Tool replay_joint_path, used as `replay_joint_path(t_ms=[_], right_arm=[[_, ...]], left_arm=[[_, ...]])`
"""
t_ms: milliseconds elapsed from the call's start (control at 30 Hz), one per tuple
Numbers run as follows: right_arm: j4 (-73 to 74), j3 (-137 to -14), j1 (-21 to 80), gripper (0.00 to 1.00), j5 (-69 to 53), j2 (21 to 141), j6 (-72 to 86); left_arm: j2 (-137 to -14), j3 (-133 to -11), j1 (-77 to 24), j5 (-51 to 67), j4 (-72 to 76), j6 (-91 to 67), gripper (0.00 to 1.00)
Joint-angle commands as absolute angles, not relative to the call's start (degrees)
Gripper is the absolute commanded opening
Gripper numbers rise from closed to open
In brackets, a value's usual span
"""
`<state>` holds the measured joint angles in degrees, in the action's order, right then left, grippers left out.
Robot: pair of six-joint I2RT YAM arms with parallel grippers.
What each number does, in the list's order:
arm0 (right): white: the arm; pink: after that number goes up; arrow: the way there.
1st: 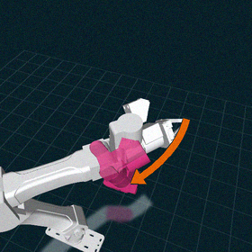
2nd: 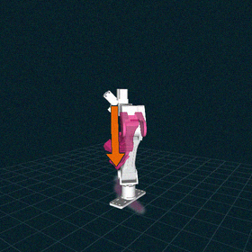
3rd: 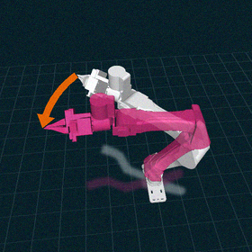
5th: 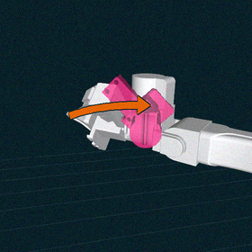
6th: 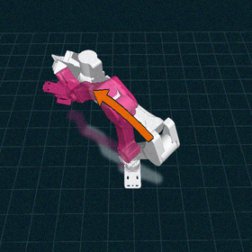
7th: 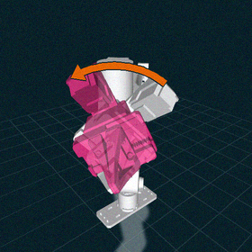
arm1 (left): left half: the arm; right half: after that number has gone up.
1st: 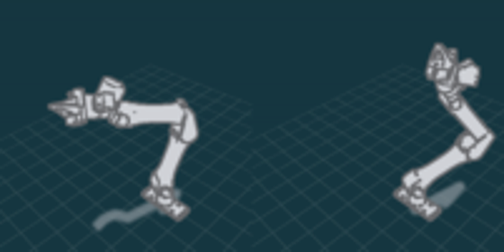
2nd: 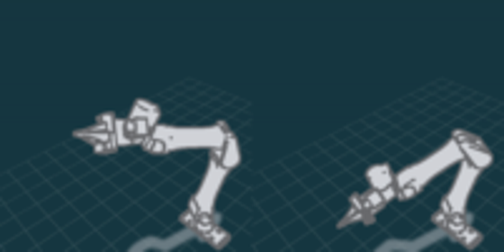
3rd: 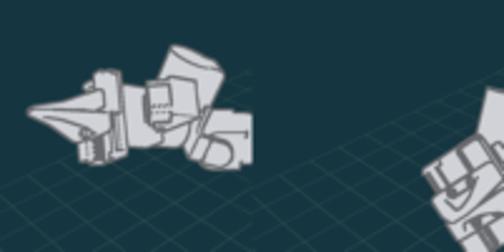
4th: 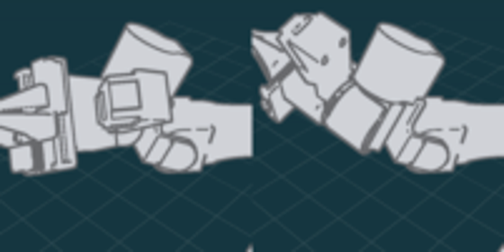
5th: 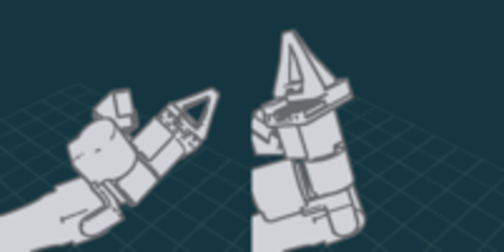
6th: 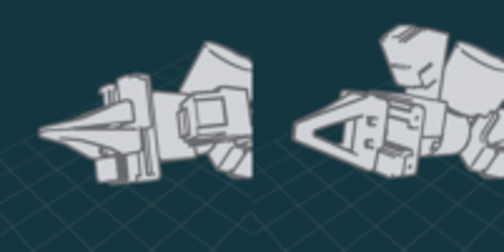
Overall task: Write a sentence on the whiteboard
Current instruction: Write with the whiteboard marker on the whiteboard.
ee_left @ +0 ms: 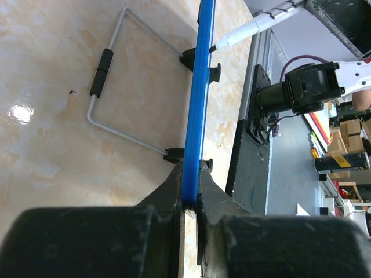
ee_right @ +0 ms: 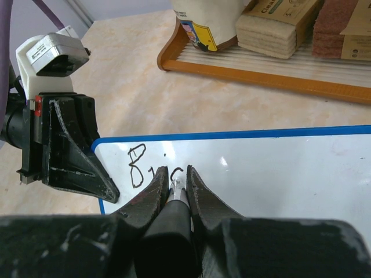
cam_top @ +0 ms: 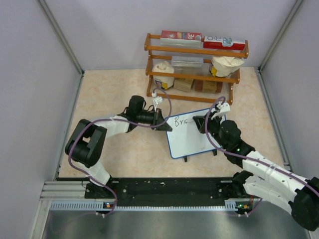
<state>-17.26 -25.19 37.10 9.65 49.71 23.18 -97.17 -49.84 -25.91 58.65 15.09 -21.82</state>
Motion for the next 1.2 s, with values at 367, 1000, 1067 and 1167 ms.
replay_joint_path(t_ms=[367, 1000, 1067, 1167], right_arm=[[-18.9, -27.69, 35.68, 0.0, 14.06, 51.24, 22.5], [-15.12, -24.08, 35.6, 0.0, 9.05, 47.9, 22.85], [-14.94, -24.0, 35.6, 0.0, 8.88, 47.73, 22.94], [-14.85, -23.91, 35.6, 0.0, 8.26, 47.9, 23.03]], left_arm=[[-98.88, -49.48, -26.63, 52.82, 12.04, -14.94, 0.0], [-98.88, -49.57, -26.63, 52.65, 11.95, -14.85, 0.0], [-98.88, -49.57, -26.63, 52.65, 11.95, -14.85, 0.0], [-98.88, -49.57, -26.63, 52.65, 11.87, -14.85, 0.0]])
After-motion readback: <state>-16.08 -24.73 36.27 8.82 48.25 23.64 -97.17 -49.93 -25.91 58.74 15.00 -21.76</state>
